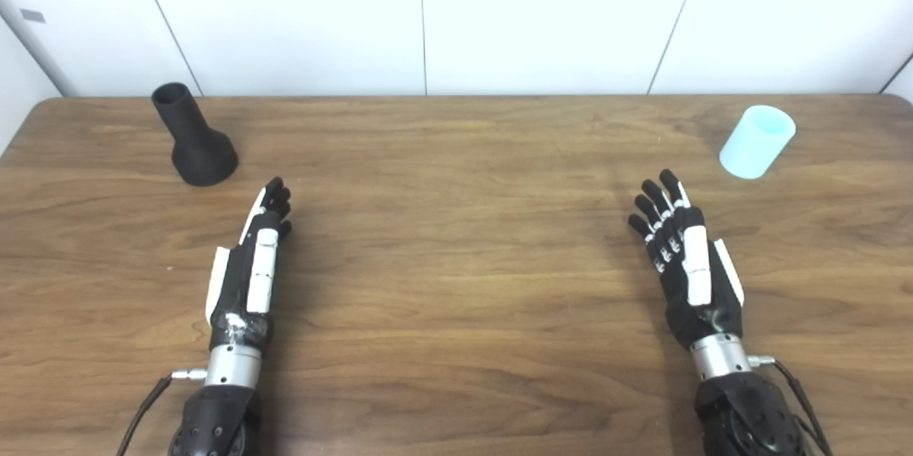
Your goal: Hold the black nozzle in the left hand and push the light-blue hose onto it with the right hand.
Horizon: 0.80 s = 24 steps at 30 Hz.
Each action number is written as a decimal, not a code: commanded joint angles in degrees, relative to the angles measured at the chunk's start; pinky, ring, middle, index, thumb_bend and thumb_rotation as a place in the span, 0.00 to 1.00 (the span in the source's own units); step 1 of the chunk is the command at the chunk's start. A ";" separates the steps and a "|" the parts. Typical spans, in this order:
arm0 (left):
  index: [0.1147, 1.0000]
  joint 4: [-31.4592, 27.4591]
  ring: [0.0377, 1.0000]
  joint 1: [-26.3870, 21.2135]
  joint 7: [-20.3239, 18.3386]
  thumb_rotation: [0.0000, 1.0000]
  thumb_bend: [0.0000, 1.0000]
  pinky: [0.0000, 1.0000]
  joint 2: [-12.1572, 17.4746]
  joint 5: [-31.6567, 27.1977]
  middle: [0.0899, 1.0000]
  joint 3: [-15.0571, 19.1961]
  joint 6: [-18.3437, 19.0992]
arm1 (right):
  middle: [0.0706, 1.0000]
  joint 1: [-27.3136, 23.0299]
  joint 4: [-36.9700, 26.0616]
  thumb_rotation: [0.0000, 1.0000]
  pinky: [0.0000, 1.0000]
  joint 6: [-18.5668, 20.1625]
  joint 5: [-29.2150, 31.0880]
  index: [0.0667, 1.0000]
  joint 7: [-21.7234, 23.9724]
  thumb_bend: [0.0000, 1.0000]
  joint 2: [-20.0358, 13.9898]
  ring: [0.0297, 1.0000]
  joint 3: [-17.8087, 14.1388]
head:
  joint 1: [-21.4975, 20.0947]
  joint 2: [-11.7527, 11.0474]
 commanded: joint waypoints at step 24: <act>0.96 14.26 0.96 -1.68 2.37 0.99 0.55 0.96 -3.34 4.59 0.97 -3.35 -10.67 | 0.99 -1.71 16.97 1.00 0.97 -9.04 4.80 1.00 5.32 0.58 -3.25 0.99 -2.41 | 17.89 -15.05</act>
